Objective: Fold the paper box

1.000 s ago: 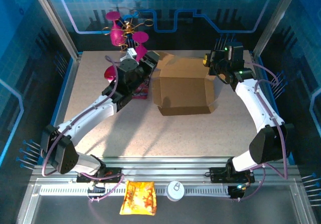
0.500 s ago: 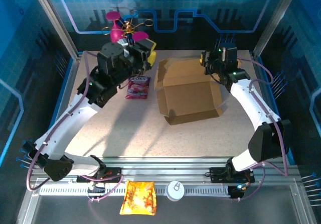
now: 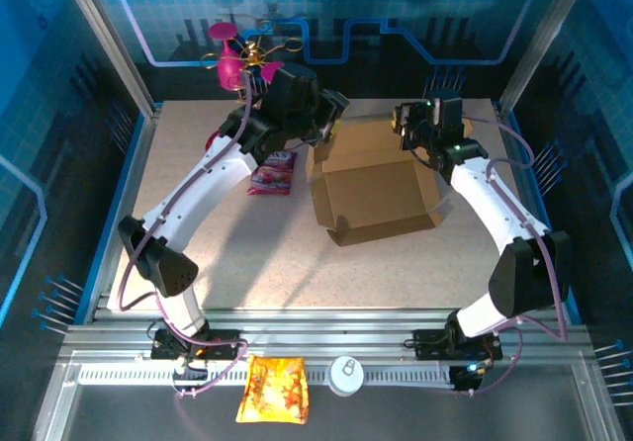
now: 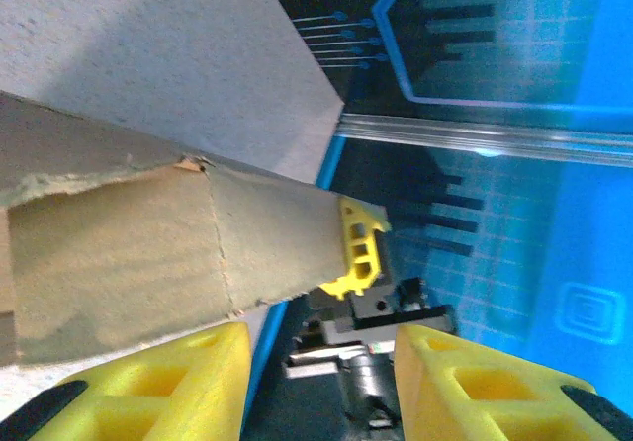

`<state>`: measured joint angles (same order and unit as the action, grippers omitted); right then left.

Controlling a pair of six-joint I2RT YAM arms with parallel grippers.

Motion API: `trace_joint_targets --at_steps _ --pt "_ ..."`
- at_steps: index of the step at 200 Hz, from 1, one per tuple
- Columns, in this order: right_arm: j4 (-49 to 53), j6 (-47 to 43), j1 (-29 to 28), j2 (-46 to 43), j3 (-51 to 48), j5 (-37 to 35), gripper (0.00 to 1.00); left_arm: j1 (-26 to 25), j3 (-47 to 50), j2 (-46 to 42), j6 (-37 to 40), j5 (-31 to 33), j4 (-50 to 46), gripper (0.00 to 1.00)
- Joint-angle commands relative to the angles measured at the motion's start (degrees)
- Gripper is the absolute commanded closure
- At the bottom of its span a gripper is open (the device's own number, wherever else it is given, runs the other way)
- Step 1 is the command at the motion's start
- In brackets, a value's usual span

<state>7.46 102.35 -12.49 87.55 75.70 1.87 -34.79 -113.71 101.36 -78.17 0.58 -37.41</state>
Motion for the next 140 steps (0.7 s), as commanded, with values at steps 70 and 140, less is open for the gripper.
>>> trace_joint_targets --at_steps 70,140 --pt "-1.8 -1.0 -0.4 -2.8 -2.8 -0.6 1.0 -0.1 -2.7 1.5 7.9 1.5 -5.9 0.54" --pt "-1.3 -1.2 -0.5 -3.2 -2.8 -0.1 1.0 0.2 -2.1 3.6 6.9 -0.2 -7.0 0.48"
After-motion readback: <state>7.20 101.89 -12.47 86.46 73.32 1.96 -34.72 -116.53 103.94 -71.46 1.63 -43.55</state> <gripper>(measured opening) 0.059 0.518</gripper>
